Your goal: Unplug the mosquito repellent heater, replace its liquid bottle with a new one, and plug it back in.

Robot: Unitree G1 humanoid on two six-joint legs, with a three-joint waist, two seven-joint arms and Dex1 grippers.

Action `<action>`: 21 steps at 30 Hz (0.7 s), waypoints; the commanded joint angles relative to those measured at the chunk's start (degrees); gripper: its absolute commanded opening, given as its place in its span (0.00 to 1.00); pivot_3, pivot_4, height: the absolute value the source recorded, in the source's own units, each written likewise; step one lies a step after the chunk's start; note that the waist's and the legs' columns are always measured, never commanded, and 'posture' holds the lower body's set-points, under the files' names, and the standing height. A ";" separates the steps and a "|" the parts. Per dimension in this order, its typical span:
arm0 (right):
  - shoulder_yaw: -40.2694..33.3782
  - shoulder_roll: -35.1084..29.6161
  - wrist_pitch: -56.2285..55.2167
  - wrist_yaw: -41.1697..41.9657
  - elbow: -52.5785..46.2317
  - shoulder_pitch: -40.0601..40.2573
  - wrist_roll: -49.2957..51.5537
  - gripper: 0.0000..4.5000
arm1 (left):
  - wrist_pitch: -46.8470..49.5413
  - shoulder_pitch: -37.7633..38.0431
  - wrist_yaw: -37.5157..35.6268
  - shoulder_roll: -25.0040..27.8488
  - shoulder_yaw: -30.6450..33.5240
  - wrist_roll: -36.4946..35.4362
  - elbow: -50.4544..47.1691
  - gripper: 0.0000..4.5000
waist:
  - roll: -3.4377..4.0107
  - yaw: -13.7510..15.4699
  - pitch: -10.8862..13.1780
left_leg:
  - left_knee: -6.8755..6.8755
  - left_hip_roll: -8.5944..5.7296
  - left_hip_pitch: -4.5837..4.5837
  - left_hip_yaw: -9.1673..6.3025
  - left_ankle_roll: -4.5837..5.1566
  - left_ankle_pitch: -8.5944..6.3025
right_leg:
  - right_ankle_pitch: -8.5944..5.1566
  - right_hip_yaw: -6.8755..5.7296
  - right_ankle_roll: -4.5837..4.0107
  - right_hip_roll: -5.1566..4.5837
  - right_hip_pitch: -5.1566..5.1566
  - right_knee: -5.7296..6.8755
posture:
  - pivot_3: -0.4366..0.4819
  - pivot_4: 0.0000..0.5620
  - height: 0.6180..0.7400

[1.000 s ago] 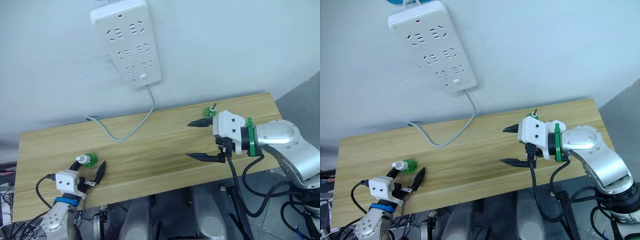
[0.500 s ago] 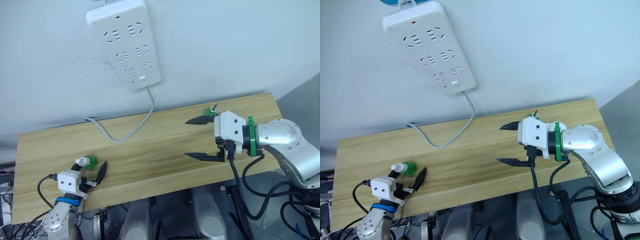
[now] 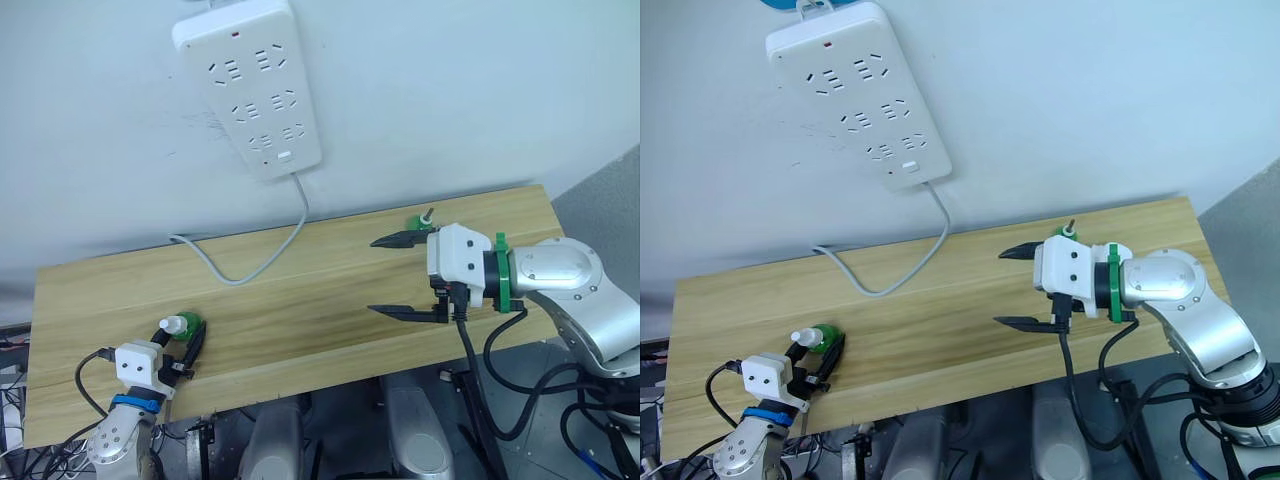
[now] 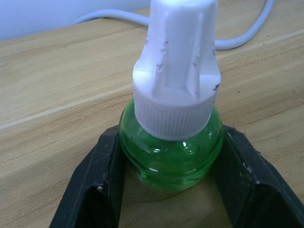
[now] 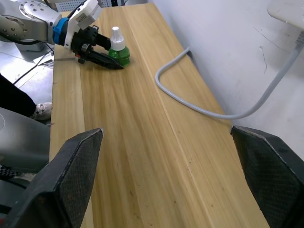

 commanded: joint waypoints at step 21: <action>2.13 7.42 -2.72 -2.22 1.89 -1.37 -2.64 1.00 | 20.03 -0.64 -6.81 7.92 -7.65 -5.54 -27.97 0.49 | -0.03 0.87 -0.15 | 0.02 0.02 0.02 -0.09 -0.30 0.17 | 0.04 -0.41 0.03 0.00 0.03 0.10 | 0.30 0.73 0.95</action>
